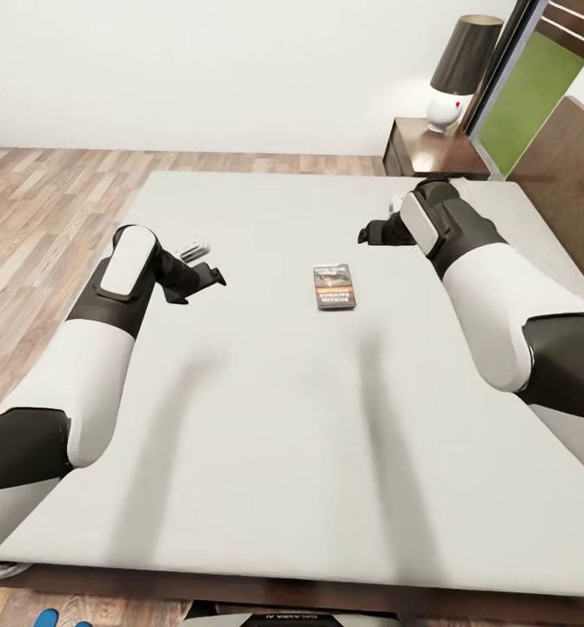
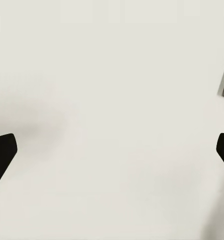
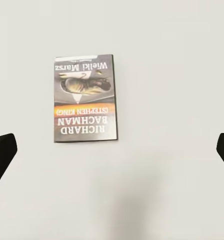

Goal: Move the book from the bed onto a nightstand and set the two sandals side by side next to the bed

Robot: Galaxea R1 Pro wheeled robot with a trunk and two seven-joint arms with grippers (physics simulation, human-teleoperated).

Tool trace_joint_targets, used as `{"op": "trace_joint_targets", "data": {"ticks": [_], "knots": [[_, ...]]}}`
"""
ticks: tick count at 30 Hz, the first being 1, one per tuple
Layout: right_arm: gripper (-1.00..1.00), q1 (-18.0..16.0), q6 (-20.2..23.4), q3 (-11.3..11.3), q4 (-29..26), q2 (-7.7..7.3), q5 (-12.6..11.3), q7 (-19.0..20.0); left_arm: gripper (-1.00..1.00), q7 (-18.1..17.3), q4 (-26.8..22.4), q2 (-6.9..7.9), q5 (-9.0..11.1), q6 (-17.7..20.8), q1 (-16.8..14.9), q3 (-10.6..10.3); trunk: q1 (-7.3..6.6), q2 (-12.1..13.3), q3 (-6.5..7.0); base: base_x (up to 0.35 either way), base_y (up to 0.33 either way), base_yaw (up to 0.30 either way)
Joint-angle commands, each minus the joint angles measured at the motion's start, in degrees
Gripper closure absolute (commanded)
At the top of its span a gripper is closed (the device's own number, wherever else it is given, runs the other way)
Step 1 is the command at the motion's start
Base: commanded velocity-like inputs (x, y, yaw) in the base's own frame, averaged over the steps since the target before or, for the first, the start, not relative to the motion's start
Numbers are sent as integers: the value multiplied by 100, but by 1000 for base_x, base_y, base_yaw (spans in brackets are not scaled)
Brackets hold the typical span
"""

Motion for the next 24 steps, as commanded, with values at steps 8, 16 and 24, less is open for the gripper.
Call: {"op": "trace_joint_targets", "data": {"ticks": [8, 16, 24], "knots": [[-100, 7, -60, 46, 83, 107, -57, -188, -100, 71, 75, 4, 59, 4, -89, -17, 176, -325, -148, 0, 0, -99], [-100, 9, -82, 42, 100, 111, -56, -192, -100, 73, 102, 9, 59, 4, -114, -16, 352, -646, -291, 0, 0, -90], [-100, -6, -107, 26, 104, 116, -69, -164, -100, 74, 104, 18, 57, 4, -121, -19, 528, -966, -435, 0, 0, -17]]}}
